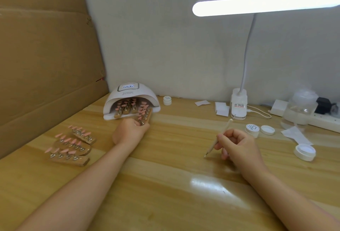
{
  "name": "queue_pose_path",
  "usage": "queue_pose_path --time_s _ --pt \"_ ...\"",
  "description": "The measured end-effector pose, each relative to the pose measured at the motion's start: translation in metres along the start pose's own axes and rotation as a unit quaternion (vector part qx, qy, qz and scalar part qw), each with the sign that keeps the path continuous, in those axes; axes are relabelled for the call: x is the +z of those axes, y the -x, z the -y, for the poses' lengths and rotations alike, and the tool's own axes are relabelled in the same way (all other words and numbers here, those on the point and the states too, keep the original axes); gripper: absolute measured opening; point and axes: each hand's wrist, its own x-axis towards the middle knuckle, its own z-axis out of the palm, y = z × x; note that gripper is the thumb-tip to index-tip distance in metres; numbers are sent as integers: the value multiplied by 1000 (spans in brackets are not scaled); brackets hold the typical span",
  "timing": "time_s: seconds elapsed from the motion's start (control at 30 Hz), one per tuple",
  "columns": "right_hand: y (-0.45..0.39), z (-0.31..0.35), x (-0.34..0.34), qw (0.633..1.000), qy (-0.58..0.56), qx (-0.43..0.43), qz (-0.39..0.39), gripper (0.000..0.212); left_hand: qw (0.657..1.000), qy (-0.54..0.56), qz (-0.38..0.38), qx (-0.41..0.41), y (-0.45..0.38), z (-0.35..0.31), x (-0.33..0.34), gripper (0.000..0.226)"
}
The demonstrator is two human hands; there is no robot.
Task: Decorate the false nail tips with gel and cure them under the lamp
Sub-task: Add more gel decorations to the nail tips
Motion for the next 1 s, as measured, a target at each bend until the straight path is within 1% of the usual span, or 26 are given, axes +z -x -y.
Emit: queue_pose_path --time_s 0.07,0.2,0.3,0.37,0.5,0.6,0.7,0.77,0.87,1.0 --pt "0 1 1 1000 3 -2 0 13 1000 -4 2 15 1 3 -3 47" --pt "1 2 1 1000 2 -4 -2 13 999 -29 2 35 0 5 -8 33" --pt "1 1 1 1000 2 -3 -2 13 999 -26 2 43 -3 8 -12 28" --pt "1 1 1 1000 4 -3 -3 13 999 -6 6 50 -5 13 -14 28" --pt "1 0 0 1000 6 -5 -4 12 995 67 27 64 -8 23 -14 27" --pt "0 0 1 1000 13 -5 -3 12 990 103 56 83 -6 28 -14 26" --pt "0 0 1 1000 7 -3 -3 13 980 124 97 123 0 26 -15 20" --pt "1 0 -1 1000 -11 -4 -16 12 968 127 138 166 6 21 -14 16" --pt "2 3 -4 997 -44 -26 -63 14 951 130 191 208 15 11 -10 18" --pt "2 5 -5 989 -56 -62 -120 15 942 127 206 232 23 3 -2 18"
